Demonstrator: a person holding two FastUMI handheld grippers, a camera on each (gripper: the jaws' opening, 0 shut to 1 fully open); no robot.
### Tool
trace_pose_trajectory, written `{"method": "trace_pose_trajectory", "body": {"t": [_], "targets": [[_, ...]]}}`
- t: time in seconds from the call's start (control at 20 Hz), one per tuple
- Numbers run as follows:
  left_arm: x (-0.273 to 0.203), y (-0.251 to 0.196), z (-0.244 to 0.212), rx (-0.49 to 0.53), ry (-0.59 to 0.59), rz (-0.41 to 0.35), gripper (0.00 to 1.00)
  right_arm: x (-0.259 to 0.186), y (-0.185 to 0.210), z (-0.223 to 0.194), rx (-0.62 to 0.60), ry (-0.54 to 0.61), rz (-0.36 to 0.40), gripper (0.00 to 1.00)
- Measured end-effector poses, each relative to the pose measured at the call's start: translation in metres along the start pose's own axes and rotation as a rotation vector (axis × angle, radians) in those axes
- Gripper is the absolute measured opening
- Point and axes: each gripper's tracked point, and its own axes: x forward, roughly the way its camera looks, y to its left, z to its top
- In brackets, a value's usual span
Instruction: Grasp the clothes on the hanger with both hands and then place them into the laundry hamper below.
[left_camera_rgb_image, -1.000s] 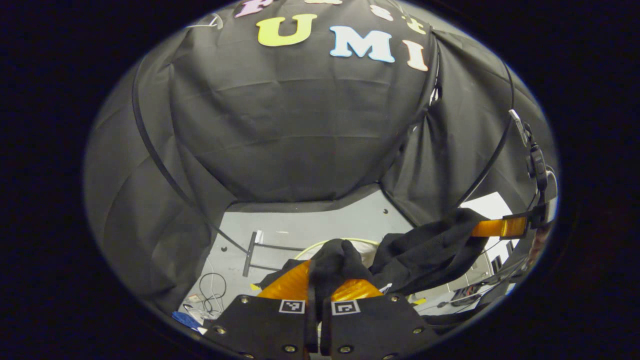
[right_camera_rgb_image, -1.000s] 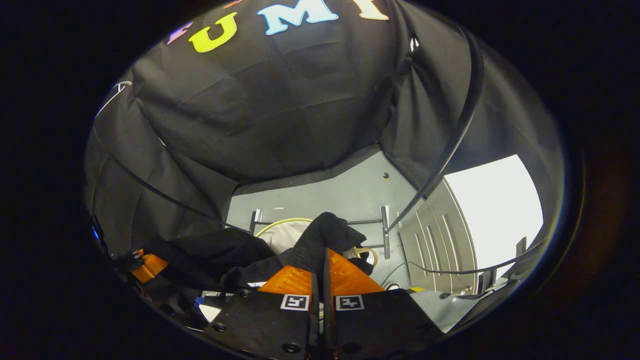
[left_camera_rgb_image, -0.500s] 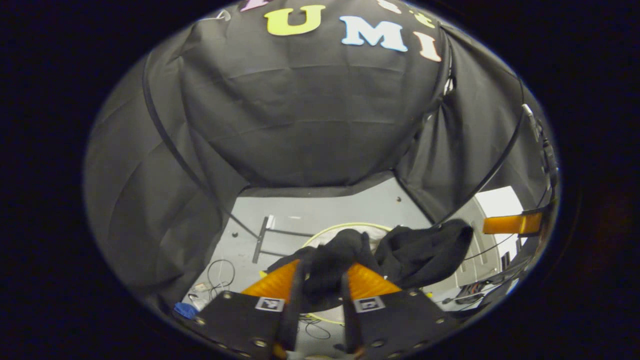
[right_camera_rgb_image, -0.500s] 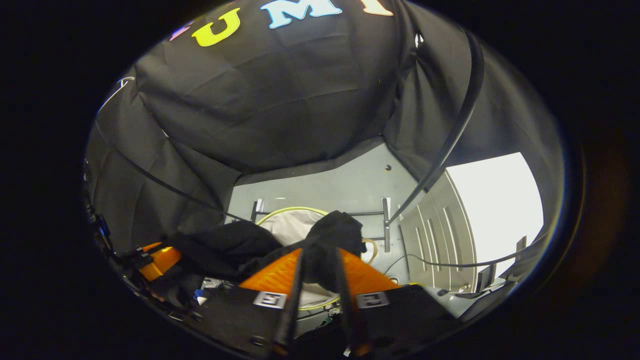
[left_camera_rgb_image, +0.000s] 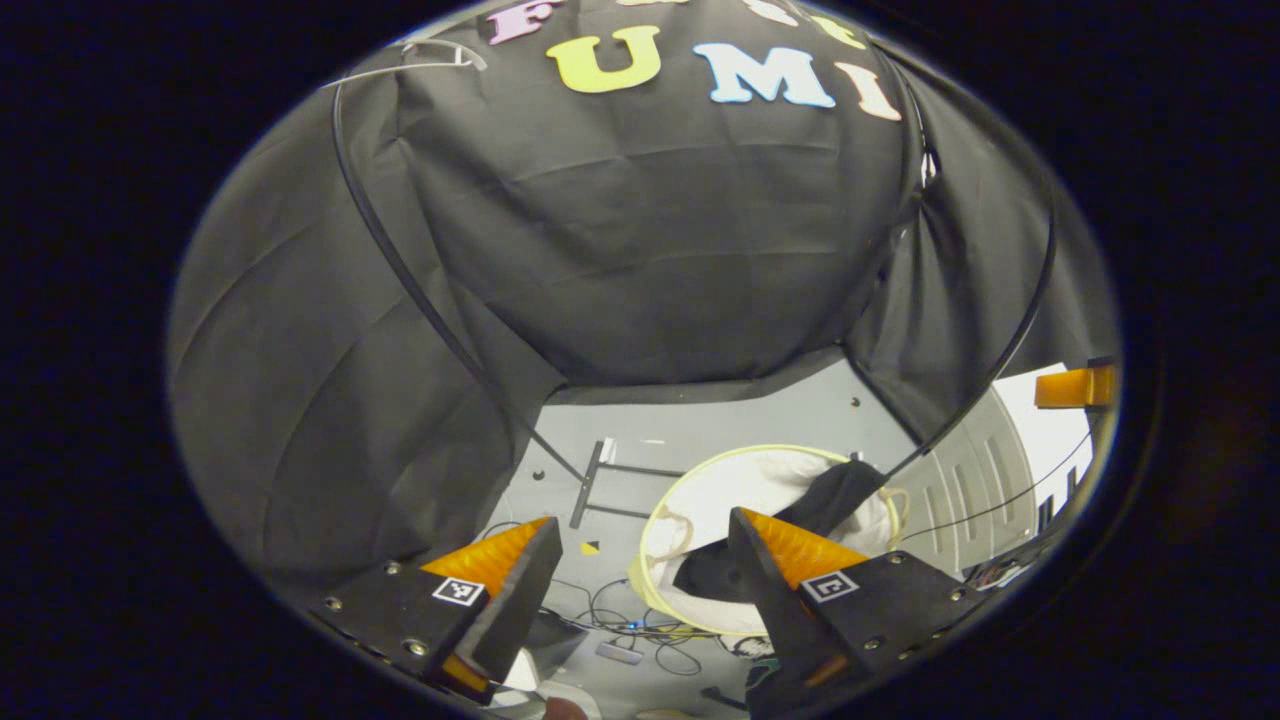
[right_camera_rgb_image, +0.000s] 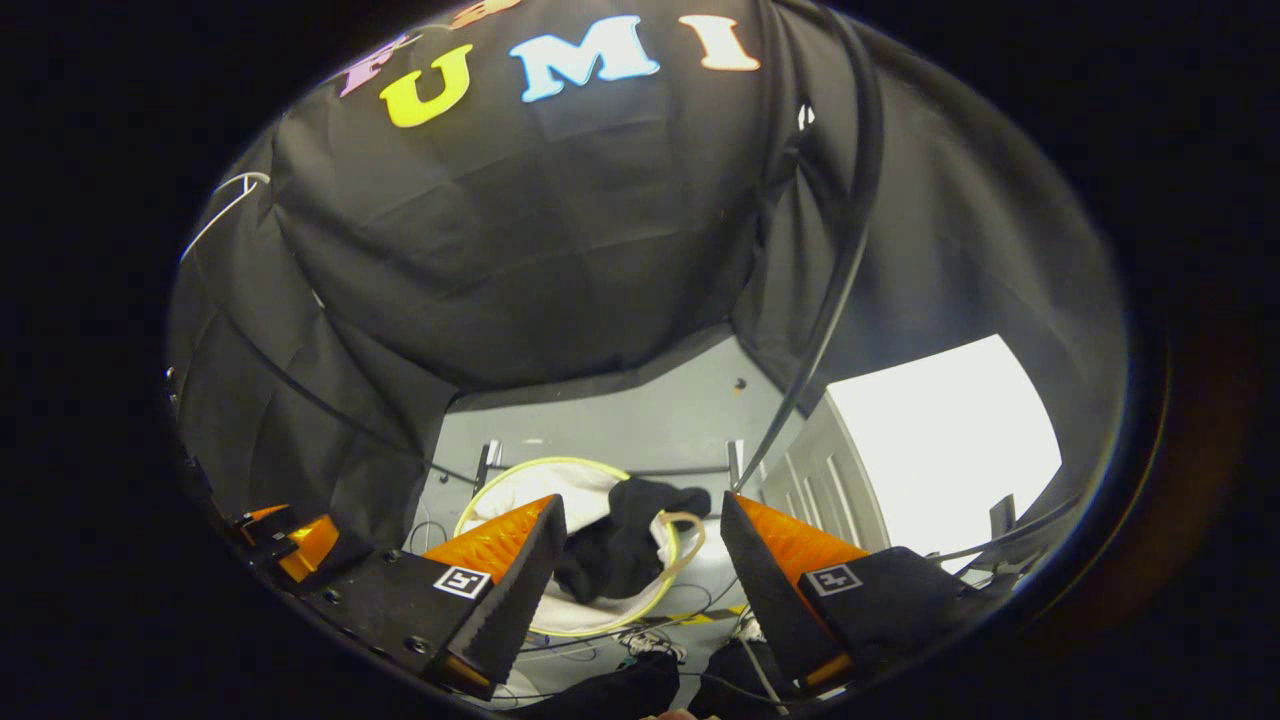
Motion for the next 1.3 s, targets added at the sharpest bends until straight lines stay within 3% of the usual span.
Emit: {"method": "trace_pose_trajectory", "body": {"t": [0.25,0.6,0.85,0.95,1.1,1.3], "targets": [[-0.065,-0.031,0.062,-0.034,-0.137,0.013,0.99,-0.043,-0.037,0.058,0.013,-0.187,-0.009,0.98],[-0.163,-0.092,0.183,-0.105,-0.433,-0.027,1.00,-0.116,-0.084,0.139,0.011,-0.498,0.020,0.98],[-0.216,-0.112,0.241,-0.099,-0.566,-0.011,1.00,-0.157,-0.119,0.192,0.010,-0.704,-0.014,0.98],[-0.233,-0.120,0.253,-0.121,-0.593,0.002,1.00,-0.166,-0.128,0.202,-0.002,-0.740,0.008,0.92],[-0.258,-0.135,0.270,-0.156,-0.635,0.014,0.99,-0.178,-0.144,0.206,0.003,-0.746,0.026,0.92],[-0.312,-0.148,0.281,-0.160,-0.777,0.008,0.99,-0.202,-0.156,0.210,0.014,-0.805,0.052,0.92]]}}
